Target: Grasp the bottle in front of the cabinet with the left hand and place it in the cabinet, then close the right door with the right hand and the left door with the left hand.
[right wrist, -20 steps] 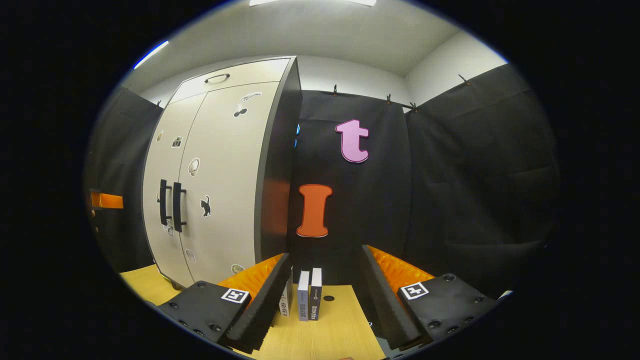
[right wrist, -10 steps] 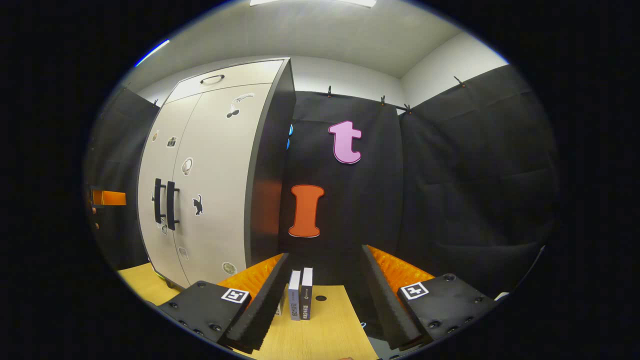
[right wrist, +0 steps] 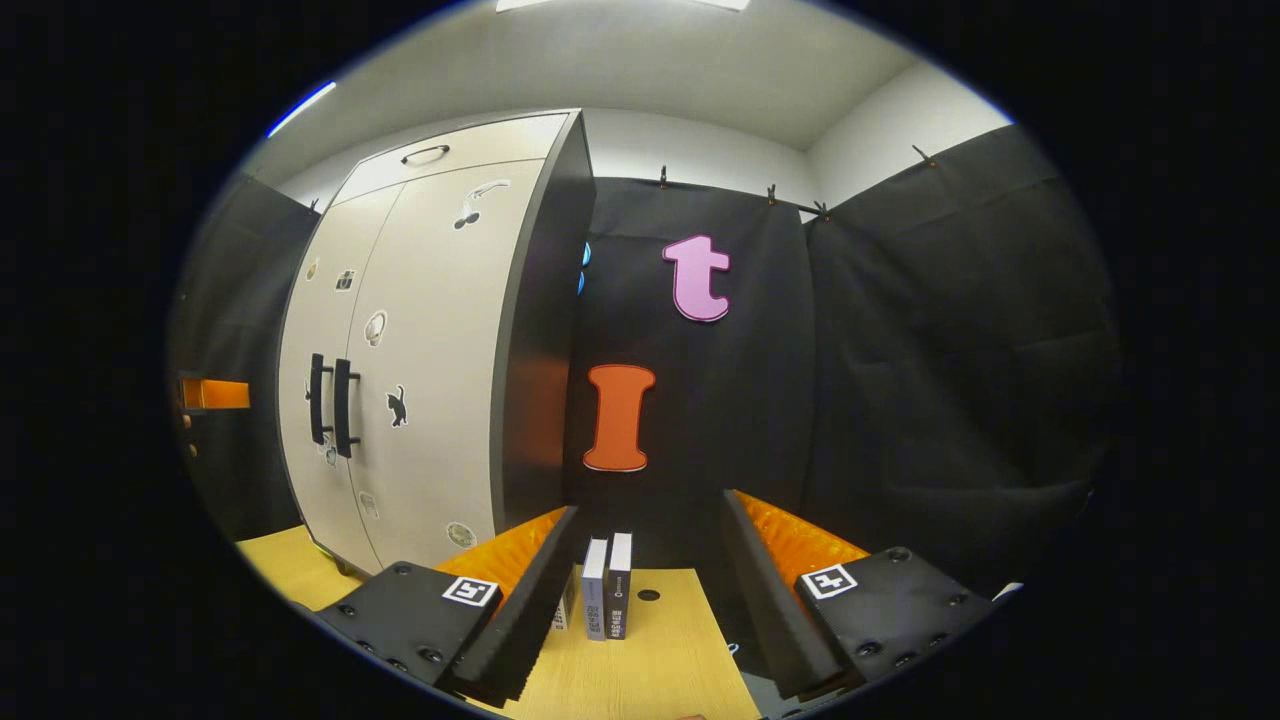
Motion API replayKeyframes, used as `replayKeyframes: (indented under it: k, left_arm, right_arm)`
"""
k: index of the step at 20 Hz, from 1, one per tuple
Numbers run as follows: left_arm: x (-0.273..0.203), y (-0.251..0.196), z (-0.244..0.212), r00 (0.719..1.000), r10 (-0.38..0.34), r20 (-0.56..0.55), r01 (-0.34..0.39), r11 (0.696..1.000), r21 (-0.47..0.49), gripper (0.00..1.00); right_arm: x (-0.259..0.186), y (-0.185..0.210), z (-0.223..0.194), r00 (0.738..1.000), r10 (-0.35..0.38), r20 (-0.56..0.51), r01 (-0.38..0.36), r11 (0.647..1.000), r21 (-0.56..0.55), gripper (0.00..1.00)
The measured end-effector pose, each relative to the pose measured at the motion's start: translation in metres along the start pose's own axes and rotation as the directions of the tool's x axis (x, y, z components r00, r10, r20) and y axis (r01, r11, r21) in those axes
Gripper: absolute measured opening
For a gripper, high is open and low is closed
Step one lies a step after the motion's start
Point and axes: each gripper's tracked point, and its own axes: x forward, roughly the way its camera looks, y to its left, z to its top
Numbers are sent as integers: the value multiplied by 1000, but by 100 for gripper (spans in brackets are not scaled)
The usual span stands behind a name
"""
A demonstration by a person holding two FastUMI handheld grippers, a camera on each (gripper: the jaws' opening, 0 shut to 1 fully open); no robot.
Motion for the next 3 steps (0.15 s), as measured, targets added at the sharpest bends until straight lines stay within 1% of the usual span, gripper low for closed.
replayKeyframes:
  k: [3]
  left_arm:
    - [1, -7, -2, 1000, -11, 0, 11, 1000, -3, 95]
  right_arm:
    - [1, -1, -3, 1000, 3, -7, -3, 1000, 0, 94]
